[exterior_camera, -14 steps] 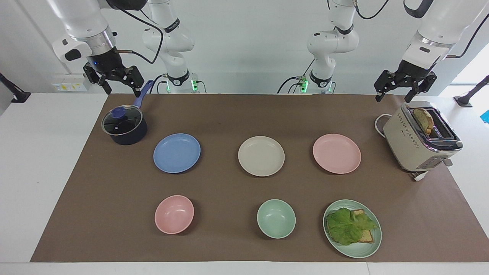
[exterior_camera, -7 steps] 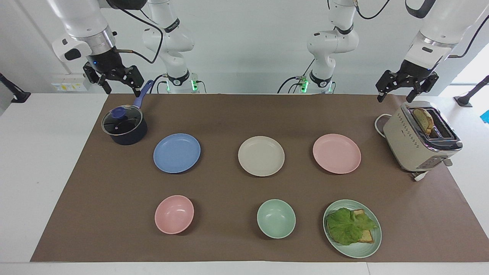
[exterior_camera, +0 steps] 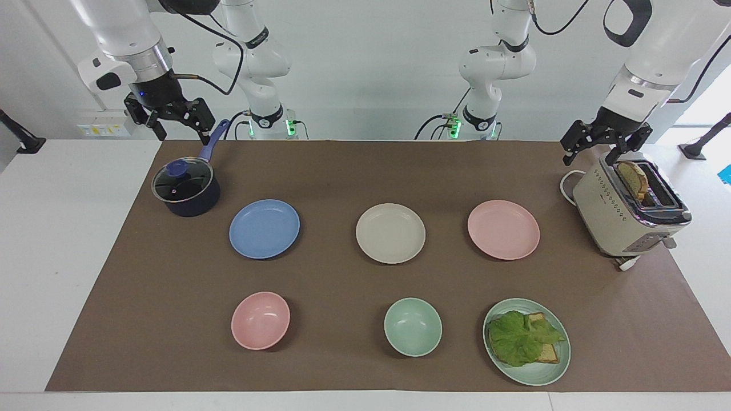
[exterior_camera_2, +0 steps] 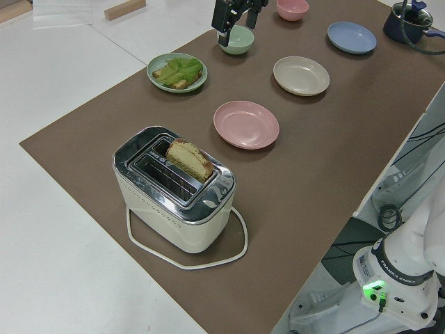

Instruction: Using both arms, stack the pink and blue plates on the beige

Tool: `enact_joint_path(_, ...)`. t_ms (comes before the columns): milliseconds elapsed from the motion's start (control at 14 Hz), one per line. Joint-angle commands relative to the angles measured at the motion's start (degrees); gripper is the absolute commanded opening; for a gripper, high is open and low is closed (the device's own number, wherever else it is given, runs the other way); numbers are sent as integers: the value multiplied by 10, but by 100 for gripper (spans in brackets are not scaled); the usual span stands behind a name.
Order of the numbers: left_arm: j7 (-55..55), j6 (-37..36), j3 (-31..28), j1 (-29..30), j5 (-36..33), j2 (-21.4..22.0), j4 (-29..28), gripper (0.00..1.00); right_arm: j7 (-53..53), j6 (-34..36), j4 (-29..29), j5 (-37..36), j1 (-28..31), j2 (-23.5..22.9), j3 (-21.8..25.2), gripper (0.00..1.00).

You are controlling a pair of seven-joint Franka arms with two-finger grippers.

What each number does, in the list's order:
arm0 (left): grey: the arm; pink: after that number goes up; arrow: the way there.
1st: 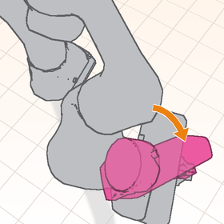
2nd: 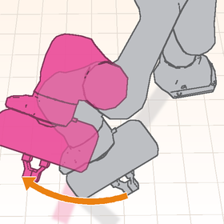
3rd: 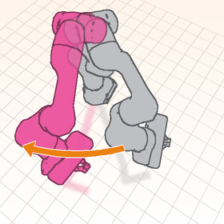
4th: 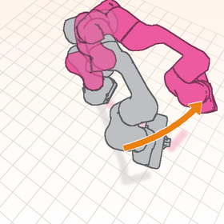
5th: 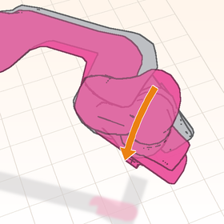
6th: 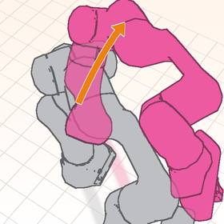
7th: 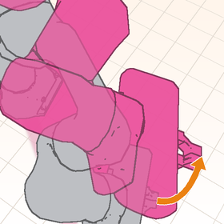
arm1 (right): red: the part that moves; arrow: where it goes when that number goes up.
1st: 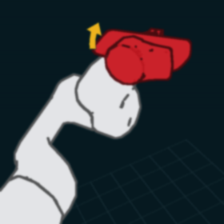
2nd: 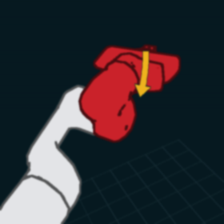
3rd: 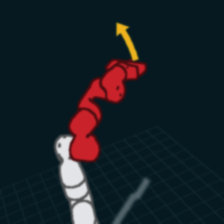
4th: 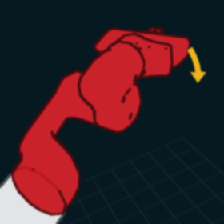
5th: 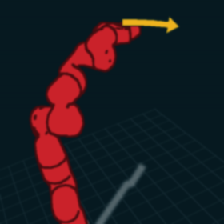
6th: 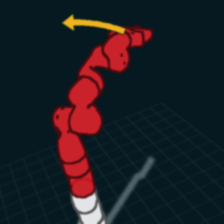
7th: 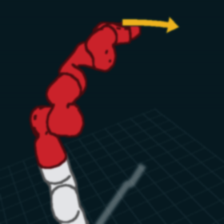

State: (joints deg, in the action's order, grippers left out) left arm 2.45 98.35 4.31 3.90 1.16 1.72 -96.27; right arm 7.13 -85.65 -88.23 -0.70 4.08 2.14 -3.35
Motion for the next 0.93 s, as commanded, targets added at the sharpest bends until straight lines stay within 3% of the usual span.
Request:
enact_joint_path(0,7,78,3,19,3,1,-62,100,-13,5,4,16,8,0,-2,100)
enact_joint_path(857,6,275,3,22,2,-39,-252,100,-19,3,3,15,9,1,-1,100)
